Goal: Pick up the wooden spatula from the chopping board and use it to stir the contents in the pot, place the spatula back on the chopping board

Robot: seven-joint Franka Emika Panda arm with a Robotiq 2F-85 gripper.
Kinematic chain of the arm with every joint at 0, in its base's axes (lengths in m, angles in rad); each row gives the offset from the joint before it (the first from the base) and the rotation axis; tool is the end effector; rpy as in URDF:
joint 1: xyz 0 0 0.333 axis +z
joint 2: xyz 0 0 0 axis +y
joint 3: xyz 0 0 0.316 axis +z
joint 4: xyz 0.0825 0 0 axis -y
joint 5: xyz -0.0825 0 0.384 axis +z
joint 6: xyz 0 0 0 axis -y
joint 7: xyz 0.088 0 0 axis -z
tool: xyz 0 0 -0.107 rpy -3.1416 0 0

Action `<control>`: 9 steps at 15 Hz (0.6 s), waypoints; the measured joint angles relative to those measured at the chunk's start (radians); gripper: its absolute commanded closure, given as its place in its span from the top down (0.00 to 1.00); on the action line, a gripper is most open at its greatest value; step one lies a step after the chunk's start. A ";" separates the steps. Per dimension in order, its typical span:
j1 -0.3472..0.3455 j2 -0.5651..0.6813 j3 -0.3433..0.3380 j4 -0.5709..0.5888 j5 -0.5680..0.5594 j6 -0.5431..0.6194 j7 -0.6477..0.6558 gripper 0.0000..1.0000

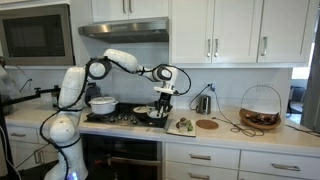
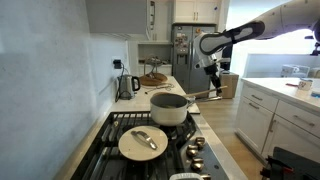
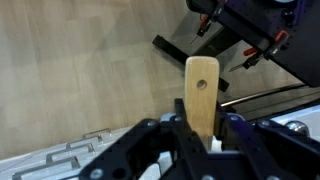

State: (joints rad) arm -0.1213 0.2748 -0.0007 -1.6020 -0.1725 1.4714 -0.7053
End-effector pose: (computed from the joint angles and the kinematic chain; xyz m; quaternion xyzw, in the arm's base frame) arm 0.5885 -0.0920 0.4463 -0.9321 -0.2891 0.2181 0.0021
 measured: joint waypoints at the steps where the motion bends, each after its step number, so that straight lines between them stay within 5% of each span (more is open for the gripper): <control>1: -0.001 0.000 -0.001 -0.007 0.000 0.006 0.000 0.07; 9: -0.002 0.000 -0.009 -0.067 -0.009 0.103 0.004 0.07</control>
State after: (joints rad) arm -0.1235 0.2748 -0.0098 -1.6693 -0.1816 1.5747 -0.7008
